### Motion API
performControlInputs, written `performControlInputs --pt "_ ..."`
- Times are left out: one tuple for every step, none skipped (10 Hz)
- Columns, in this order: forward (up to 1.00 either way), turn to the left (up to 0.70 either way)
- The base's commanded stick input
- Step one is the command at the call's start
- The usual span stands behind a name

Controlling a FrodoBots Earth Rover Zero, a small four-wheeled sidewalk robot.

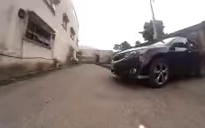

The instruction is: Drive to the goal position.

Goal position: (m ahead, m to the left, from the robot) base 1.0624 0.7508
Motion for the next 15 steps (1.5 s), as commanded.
performControlInputs --pt "0.30 0.00" --pt "0.30 0.00" --pt "0.30 0.00" --pt "0.30 0.01" --pt "0.30 0.15" --pt "0.30 0.30" --pt "0.30 0.45" --pt "0.30 0.59" --pt "0.30 0.12" --pt "0.30 0.00" --pt "0.30 0.00" --pt "0.30 0.00" --pt "0.30 0.00" --pt "0.30 0.00" --pt "0.30 0.00"
